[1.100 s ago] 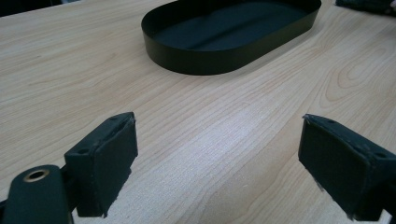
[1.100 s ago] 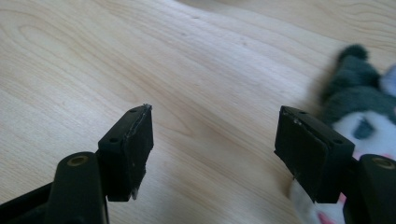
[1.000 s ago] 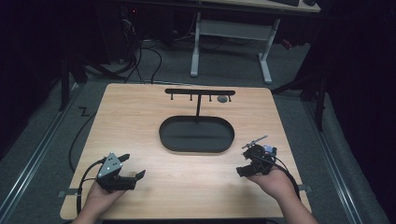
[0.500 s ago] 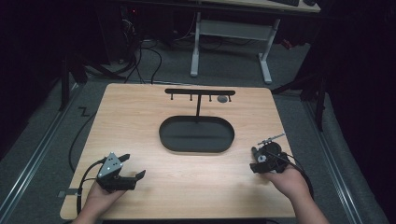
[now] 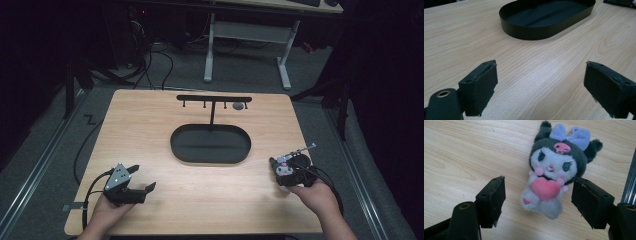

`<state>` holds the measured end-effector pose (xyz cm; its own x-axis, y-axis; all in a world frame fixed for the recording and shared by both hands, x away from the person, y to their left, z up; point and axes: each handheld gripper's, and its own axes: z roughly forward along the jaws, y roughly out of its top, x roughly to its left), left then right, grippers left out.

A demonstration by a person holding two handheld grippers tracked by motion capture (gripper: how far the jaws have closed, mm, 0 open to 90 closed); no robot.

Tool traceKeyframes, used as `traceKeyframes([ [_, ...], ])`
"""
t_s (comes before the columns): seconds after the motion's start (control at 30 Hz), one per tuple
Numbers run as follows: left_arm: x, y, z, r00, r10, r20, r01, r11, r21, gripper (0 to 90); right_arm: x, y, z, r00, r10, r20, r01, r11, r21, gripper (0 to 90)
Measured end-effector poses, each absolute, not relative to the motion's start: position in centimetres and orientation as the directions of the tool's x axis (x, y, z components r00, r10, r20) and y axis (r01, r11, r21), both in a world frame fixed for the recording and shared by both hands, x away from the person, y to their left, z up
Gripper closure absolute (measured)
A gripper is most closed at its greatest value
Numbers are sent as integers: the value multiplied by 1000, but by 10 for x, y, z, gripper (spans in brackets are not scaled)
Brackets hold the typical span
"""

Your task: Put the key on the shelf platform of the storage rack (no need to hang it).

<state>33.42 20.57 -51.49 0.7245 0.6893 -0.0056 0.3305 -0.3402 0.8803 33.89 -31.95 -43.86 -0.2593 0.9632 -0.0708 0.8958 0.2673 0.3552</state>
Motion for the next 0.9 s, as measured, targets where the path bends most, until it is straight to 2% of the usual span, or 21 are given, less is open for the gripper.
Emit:
traceKeyframes([
  [0.53,334,204,-516,725,688,-6,335,-345,877,126,338,-330,-458,-210,976,-55,912,215,349,224],
  [0.9,333,204,-516,727,687,-5,334,-348,876,124,338,-328,-469,-211,976,-47,919,215,330,211],
])
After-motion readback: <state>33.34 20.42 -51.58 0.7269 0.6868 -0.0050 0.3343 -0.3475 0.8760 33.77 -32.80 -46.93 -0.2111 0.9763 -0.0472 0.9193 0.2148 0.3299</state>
